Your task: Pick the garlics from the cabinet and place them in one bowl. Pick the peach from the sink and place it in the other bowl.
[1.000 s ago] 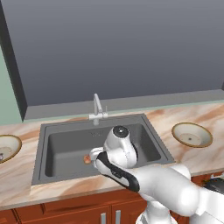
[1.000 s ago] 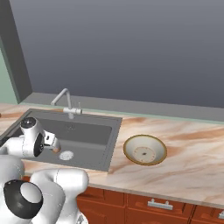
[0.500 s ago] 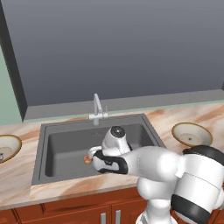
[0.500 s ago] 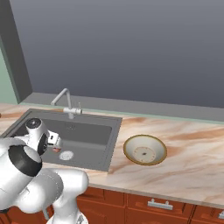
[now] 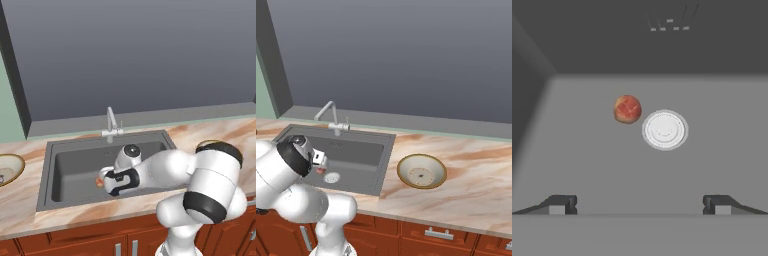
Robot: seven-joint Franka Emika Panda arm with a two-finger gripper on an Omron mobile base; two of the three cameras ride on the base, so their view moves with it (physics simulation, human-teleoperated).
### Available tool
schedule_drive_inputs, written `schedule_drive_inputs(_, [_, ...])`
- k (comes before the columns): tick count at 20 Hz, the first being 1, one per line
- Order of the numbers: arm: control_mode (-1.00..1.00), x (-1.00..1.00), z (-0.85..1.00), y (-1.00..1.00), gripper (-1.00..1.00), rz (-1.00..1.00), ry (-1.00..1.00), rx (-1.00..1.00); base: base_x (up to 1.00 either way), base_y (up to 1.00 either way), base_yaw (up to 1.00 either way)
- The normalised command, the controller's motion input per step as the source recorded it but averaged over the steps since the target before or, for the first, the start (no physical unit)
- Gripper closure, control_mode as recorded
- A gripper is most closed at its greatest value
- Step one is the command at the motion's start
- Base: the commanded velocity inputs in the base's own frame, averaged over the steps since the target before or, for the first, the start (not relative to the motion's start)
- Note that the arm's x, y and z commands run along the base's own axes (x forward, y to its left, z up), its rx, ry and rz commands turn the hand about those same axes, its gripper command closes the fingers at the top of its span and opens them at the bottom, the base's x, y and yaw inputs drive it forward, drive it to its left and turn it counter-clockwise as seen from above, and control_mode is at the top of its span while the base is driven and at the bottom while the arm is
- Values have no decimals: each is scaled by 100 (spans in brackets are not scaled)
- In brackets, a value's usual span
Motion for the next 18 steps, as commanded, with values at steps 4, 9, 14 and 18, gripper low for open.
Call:
schedule_drive_inputs(4, [-100,26,-18,13,-100,0,1,0,0,0,0])
schedule_drive_inputs(9, [-100,31,-25,13,-100,0,2,0,0,0,0])
schedule_drive_inputs(14, [-100,26,-22,16,-100,0,5,0,0,0,0])
schedule_drive_inputs(18, [-100,23,-23,21,-100,0,5,0,0,0,0])
